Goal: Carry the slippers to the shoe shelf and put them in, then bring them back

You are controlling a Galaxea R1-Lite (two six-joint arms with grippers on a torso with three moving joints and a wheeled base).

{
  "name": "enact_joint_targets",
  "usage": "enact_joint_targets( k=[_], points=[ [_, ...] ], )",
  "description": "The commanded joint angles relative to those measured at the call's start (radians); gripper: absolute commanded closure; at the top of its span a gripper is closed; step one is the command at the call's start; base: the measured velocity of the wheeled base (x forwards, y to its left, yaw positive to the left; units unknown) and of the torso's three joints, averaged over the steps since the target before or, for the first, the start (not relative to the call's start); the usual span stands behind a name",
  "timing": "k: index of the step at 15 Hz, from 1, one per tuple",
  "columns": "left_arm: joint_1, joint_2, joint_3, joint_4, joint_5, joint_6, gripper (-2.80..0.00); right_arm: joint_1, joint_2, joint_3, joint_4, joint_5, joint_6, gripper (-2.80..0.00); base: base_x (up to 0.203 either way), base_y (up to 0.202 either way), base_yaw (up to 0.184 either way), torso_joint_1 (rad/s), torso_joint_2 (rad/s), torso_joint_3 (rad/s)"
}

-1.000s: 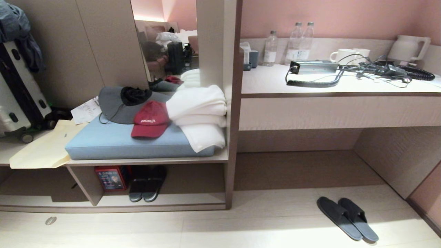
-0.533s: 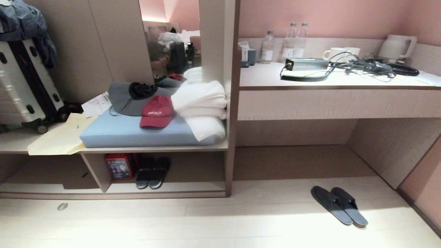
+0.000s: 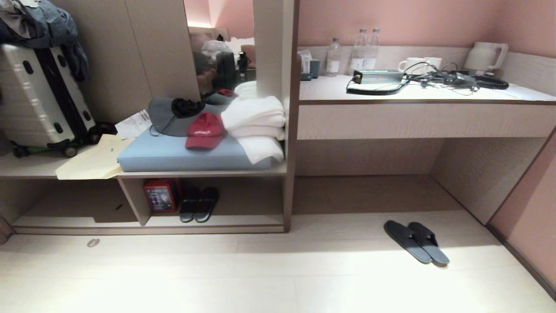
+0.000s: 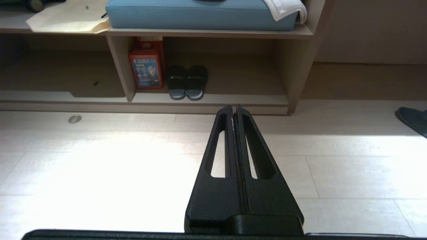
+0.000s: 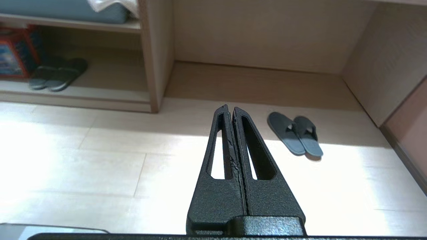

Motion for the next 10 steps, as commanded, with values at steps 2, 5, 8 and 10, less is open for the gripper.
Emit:
enact_joint_targets(
  k=[2, 5, 8, 10],
  points=[
    [0.000, 0.001, 0.000, 0.000, 0.000, -0.001, 0.00, 0.000, 0.001, 0.000, 0.001, 0.000, -0.001, 0.00, -0.196, 0.000, 0.001, 0.004, 0.00, 0.000],
    [0.000, 0.001, 0.000, 0.000, -0.001, -0.001, 0.00, 0.000, 0.000, 0.000, 0.001, 0.000, -0.001, 0.00, -0.196, 0.000, 0.000, 0.002, 0.01, 0.001],
    [0.000, 0.001, 0.000, 0.000, -0.001, -0.001, 0.00, 0.000, 0.000, 0.000, 0.001, 0.000, -0.001, 0.00, -0.199, 0.000, 0.001, 0.006, 0.00, 0.007],
    [0.000, 0.001, 0.000, 0.000, 0.001, -0.001, 0.00, 0.000, 0.000, 0.000, 0.001, 0.000, -0.001, 0.00, -0.196, 0.000, 0.003, 0.002, 0.00, 0.002]
  ],
)
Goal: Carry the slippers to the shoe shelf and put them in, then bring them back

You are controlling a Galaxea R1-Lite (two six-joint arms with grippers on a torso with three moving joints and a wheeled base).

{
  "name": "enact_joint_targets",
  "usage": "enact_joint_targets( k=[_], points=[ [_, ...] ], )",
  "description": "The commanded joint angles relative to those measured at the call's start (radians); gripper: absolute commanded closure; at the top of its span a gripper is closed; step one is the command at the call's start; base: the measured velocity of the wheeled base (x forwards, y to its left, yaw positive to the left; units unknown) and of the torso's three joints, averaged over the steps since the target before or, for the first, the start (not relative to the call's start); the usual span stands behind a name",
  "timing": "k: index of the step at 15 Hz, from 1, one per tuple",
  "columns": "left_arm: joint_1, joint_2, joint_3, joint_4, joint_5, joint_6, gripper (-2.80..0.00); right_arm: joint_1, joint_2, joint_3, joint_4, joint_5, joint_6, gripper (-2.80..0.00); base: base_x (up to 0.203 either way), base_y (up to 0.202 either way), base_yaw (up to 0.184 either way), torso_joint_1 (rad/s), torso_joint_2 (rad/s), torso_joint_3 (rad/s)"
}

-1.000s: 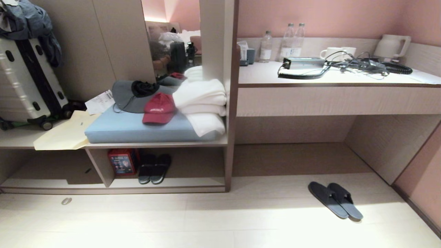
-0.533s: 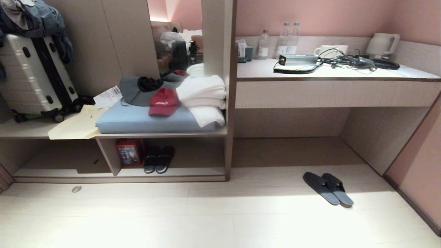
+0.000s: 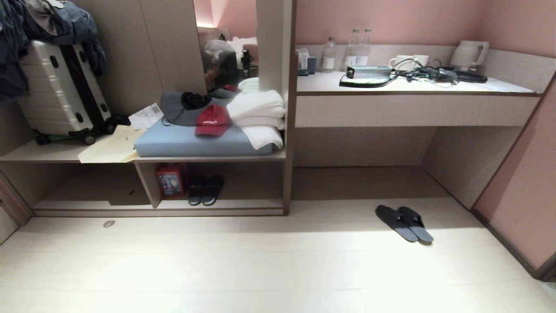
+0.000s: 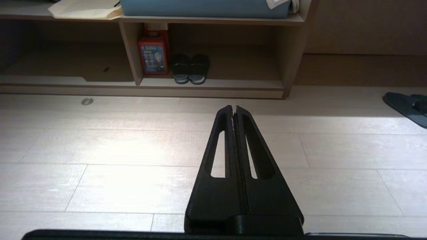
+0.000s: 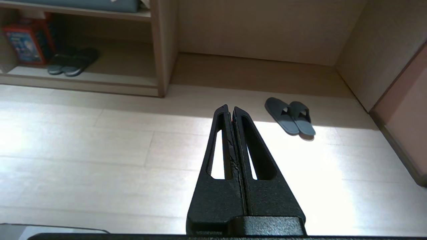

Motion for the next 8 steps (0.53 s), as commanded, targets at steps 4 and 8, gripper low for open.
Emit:
enact_joint_targets(
  k=[4, 8],
  points=[
    [0.000, 0.001, 0.000, 0.000, 0.001, -0.001, 0.00, 0.000, 0.000, 0.000, 0.000, 0.000, -0.001, 0.00, -0.198, 0.000, 0.002, 0.004, 0.00, 0.000],
    [0.000, 0.001, 0.000, 0.000, -0.001, -0.001, 0.00, 0.000, 0.001, 0.000, 0.000, 0.000, -0.001, 0.00, -0.196, 0.000, 0.002, 0.001, 0.00, 0.002]
  ],
)
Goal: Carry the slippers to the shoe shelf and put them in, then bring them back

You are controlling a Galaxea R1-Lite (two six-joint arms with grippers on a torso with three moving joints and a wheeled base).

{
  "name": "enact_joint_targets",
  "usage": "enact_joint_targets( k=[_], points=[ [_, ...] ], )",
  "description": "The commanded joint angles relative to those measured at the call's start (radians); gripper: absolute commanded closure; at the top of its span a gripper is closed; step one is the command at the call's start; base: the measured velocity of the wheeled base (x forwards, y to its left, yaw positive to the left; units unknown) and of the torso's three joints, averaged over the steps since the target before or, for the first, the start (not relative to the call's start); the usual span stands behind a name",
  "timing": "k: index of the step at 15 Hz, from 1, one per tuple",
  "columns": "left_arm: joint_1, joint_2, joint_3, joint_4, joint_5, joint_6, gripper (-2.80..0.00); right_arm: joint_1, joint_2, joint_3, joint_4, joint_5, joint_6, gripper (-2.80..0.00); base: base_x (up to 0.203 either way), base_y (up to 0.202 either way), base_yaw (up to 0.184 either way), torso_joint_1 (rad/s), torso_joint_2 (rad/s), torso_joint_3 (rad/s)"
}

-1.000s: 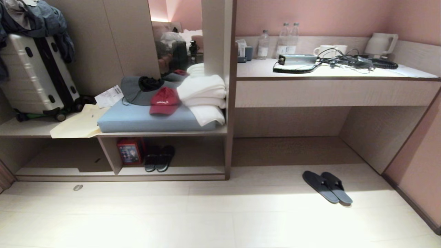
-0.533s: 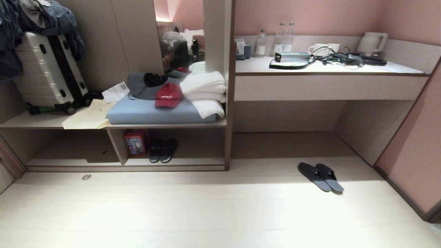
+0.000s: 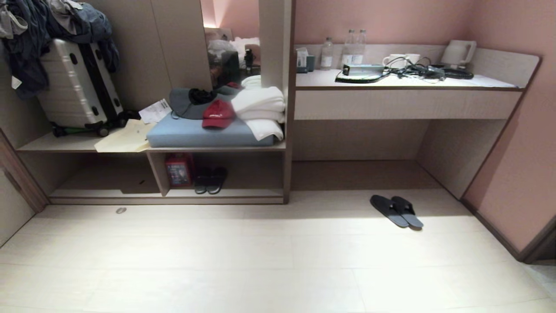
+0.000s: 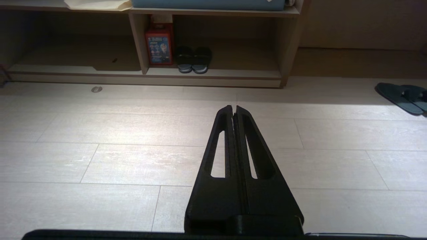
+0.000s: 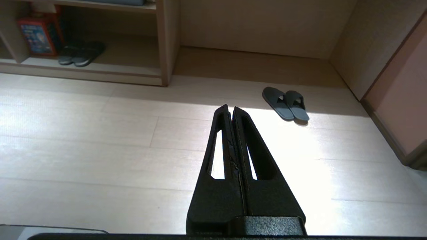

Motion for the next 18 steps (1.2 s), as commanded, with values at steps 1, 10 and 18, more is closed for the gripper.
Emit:
enact_joint_targets(
  k=[1, 10, 18],
  points=[
    [0.000, 0.001, 0.000, 0.000, 0.000, -0.001, 0.00, 0.000, 0.001, 0.000, 0.000, 0.000, -0.001, 0.00, -0.196, 0.000, 0.000, 0.006, 0.01, 0.002],
    [0.000, 0.000, 0.000, 0.000, 0.000, 0.000, 0.00, 0.000, 0.001, 0.000, 0.000, 0.000, -0.001, 0.00, -0.197, 0.000, 0.001, 0.002, 0.00, 0.004],
    [0.000, 0.001, 0.000, 0.000, -0.001, 0.002, 0.00, 0.000, 0.000, 0.000, 0.000, 0.000, -0.001, 0.00, -0.049, 0.000, 0.000, -0.001, 0.00, 0.002]
  ],
)
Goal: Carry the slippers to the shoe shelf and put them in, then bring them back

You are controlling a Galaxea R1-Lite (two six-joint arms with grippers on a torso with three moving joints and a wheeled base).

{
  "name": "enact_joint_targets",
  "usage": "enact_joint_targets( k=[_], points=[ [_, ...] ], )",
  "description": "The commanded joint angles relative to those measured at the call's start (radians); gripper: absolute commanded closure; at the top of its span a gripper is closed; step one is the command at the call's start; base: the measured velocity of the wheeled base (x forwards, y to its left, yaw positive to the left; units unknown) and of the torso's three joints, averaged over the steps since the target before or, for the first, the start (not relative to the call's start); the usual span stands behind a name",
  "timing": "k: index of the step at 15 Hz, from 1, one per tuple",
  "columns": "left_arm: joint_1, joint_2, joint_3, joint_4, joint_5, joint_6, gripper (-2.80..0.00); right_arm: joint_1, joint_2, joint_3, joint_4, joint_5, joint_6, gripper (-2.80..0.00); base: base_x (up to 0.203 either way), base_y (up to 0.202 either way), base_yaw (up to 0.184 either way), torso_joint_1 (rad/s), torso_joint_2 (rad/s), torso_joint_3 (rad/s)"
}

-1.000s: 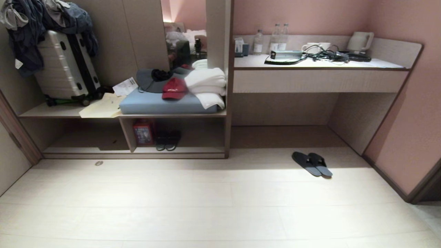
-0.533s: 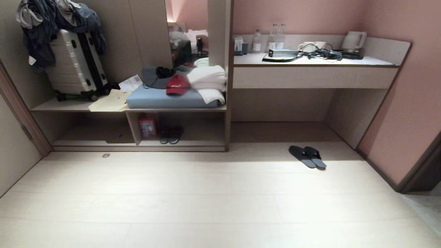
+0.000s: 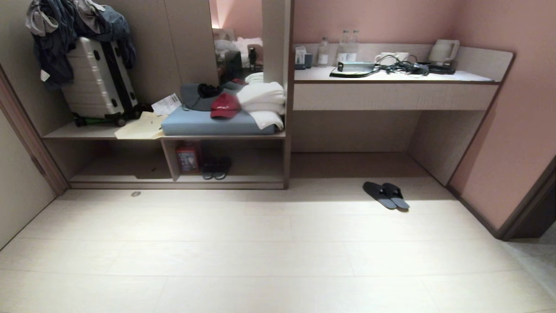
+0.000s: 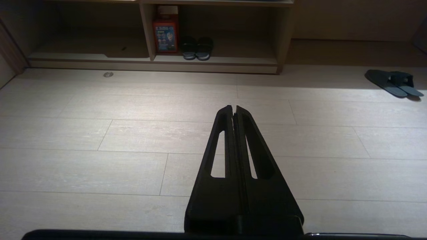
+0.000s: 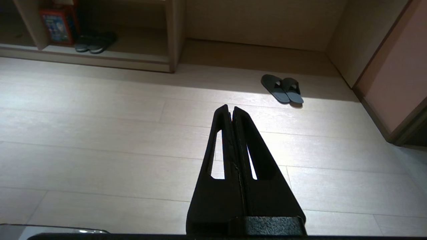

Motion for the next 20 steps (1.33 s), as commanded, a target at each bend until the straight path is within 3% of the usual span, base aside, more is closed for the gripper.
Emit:
enact_joint_targets(
  k=[1, 20],
  points=[
    [0.001, 0.001, 0.000, 0.000, 0.000, 0.000, 0.00, 0.000, 0.000, 0.000, 0.000, 0.001, -0.001, 0.00, 0.000, 0.000, 0.000, 0.000, 0.00, 0.000],
    [0.000, 0.001, 0.000, 0.000, 0.001, 0.002, 0.00, 0.000, 0.001, 0.000, 0.000, -0.001, -0.001, 0.00, 0.000, 0.000, 0.000, 0.000, 0.00, 0.000]
  ],
)
